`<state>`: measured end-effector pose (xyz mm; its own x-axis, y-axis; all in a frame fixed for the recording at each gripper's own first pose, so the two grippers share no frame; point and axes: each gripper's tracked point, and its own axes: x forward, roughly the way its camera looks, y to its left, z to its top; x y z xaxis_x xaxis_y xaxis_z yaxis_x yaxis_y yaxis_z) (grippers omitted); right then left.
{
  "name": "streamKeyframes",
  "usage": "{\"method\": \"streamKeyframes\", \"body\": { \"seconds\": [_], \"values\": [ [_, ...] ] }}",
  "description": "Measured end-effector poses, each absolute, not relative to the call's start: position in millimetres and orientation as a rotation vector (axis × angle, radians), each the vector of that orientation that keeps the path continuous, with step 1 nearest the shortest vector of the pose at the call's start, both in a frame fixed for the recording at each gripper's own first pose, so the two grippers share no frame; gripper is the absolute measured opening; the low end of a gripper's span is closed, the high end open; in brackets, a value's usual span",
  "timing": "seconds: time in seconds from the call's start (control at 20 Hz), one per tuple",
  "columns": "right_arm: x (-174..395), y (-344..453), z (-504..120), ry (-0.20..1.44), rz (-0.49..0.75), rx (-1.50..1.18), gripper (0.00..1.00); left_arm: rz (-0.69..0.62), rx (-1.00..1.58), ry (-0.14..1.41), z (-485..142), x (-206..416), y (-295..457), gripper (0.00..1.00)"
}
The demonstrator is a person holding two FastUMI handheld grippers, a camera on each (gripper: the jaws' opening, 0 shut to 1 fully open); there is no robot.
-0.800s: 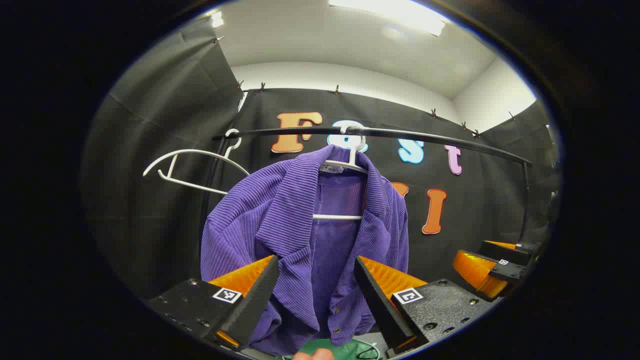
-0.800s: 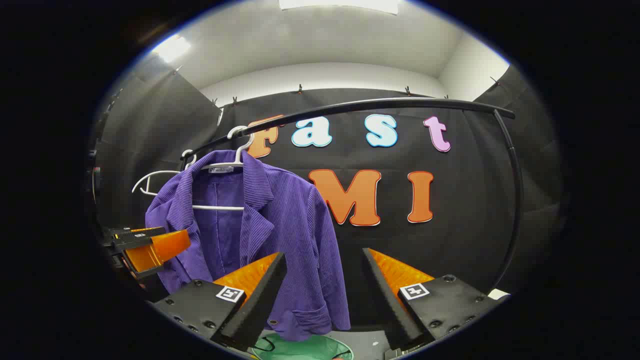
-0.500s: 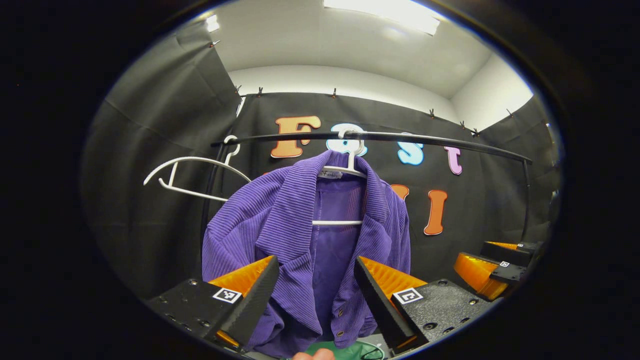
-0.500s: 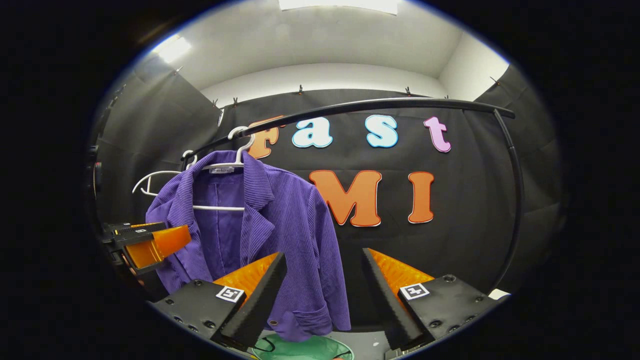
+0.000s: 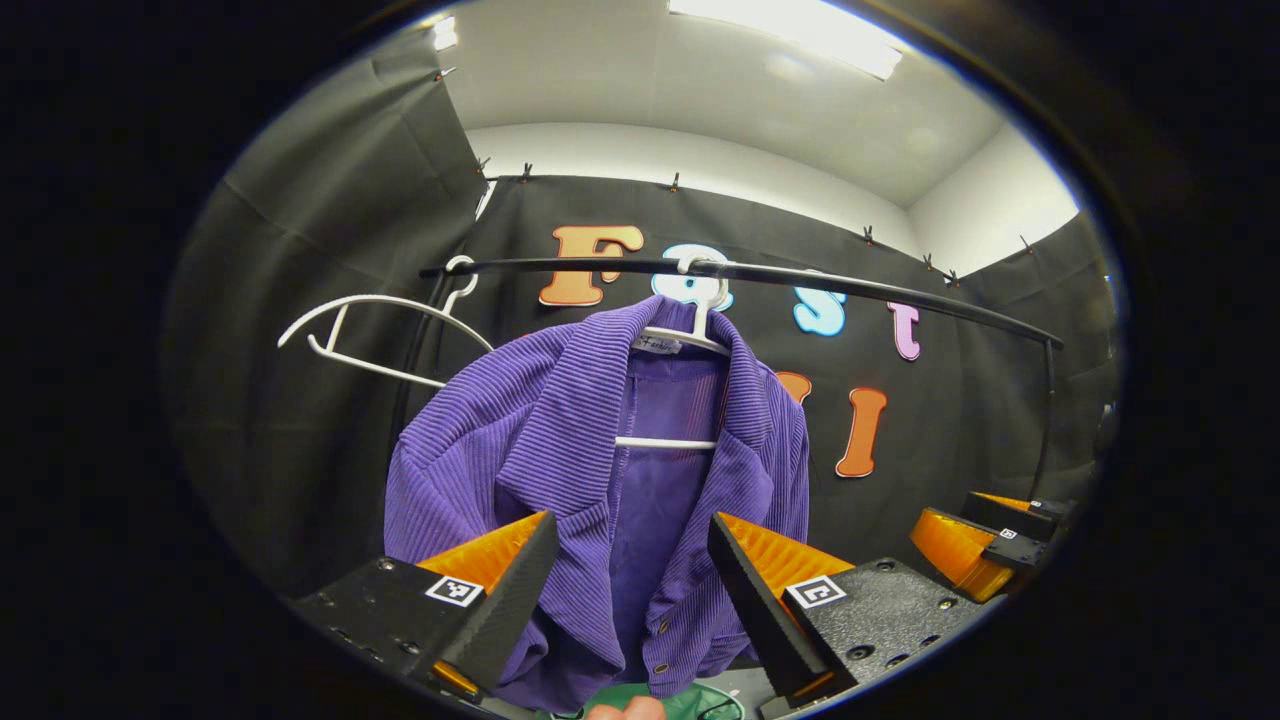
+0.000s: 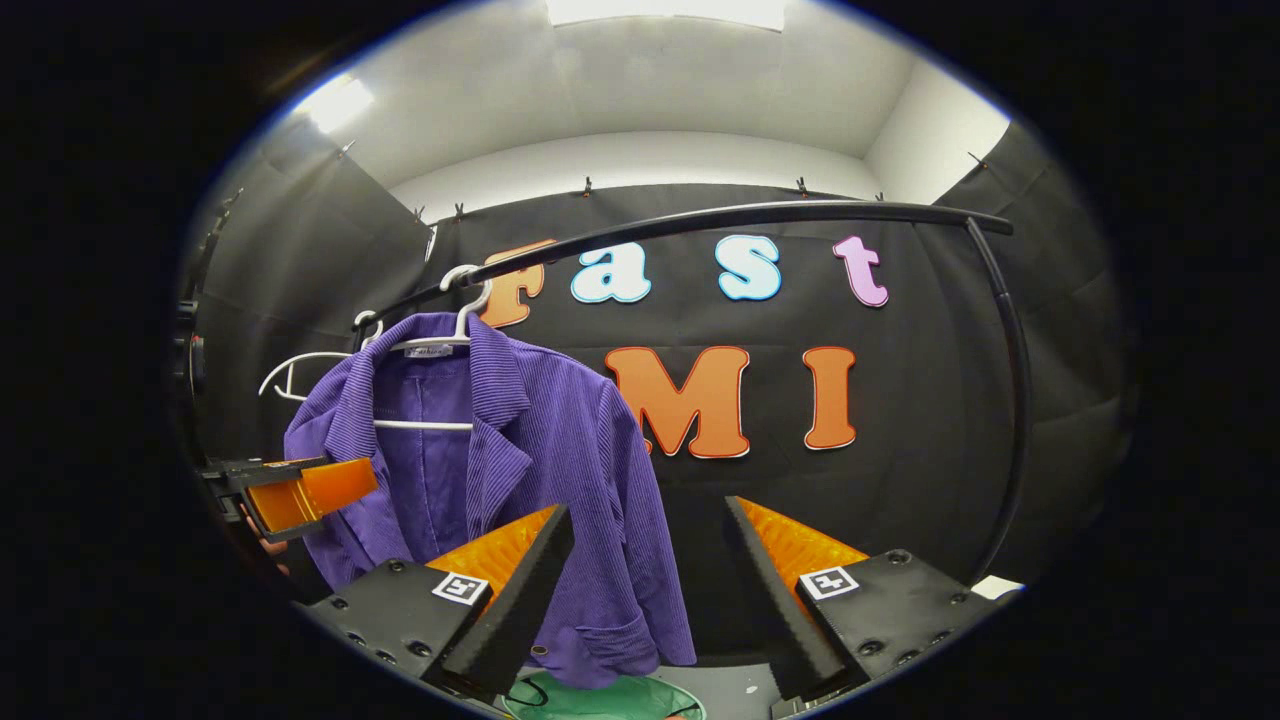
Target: Grasp the clothes on the hanger with both hands and then place them into the laundry hamper below.
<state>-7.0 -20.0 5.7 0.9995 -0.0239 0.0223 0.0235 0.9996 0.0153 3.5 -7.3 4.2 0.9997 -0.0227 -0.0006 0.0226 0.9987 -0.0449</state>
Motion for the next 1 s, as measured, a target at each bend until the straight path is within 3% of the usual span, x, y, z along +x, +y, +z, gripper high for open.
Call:
{"method": "streamKeyframes", "body": {
  "seconds": [0.05,0.2,0.35,0.45,0.55,0.6,0.75,0.8,1.0],
  "values": [
    [-7,-21,5,-0.022,-0.026,0.012,0.94,-0.024,-0.052,0.001,5,2,-7,0.95],
    [-9,-20,7,-0.025,-0.017,0.011,0.98,-0.008,-0.053,-0.001,6,0,-2,0.92],
    [-10,-20,8,-0.031,-0.008,0.015,0.98,0.010,-0.045,-0.012,9,-1,1,0.99],
    [-8,-20,12,-0.044,-0.001,0.024,0.97,0.022,-0.043,-0.020,11,-2,3,0.95],
    [1,-13,15,-0.057,0.028,0.025,1.00,0.032,-0.057,-0.023,12,-4,4,0.99],
    [8,-8,13,-0.054,0.050,0.021,0.94,0.037,-0.061,-0.022,12,-7,6,0.95],
    [33,21,13,-0.037,0.133,0.048,0.98,0.060,-0.033,-0.016,13,-18,17,0.92],
    [42,37,12,-0.025,0.174,0.063,0.98,0.065,-0.021,-0.017,14,-22,20,0.95],
    [82,106,-5,0.044,0.302,0.135,0.94,0.095,-0.026,-0.011,14,-34,40,0.92]
  ]
}}
